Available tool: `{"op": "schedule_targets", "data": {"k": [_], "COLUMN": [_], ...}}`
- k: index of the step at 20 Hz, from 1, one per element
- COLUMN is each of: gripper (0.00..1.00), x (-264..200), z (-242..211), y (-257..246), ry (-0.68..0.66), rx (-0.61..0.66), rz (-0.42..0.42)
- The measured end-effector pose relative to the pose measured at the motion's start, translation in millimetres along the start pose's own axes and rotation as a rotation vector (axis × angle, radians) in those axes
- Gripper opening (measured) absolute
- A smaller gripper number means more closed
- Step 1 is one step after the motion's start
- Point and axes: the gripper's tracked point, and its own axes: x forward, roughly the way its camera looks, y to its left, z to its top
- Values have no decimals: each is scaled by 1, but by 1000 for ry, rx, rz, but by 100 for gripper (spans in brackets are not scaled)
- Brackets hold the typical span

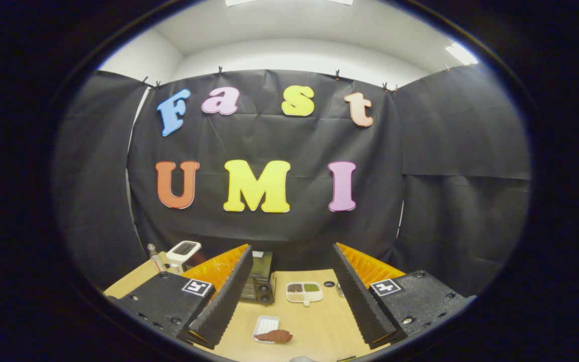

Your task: Open the toaster oven, put the food inside, and close the toaster oven door.

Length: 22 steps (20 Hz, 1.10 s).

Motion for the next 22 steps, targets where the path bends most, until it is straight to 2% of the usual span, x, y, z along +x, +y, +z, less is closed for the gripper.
{"op": "schedule_targets", "data": {"k": [13, 17, 22], "gripper": [99, 99, 100], "x": [22, 45, 88], "z": [0, -5, -26], "y": [36, 69, 136], "ry": [-14, -38, -26], "rx": [-19, -50, -31], "rz": [28, 41, 126]}}
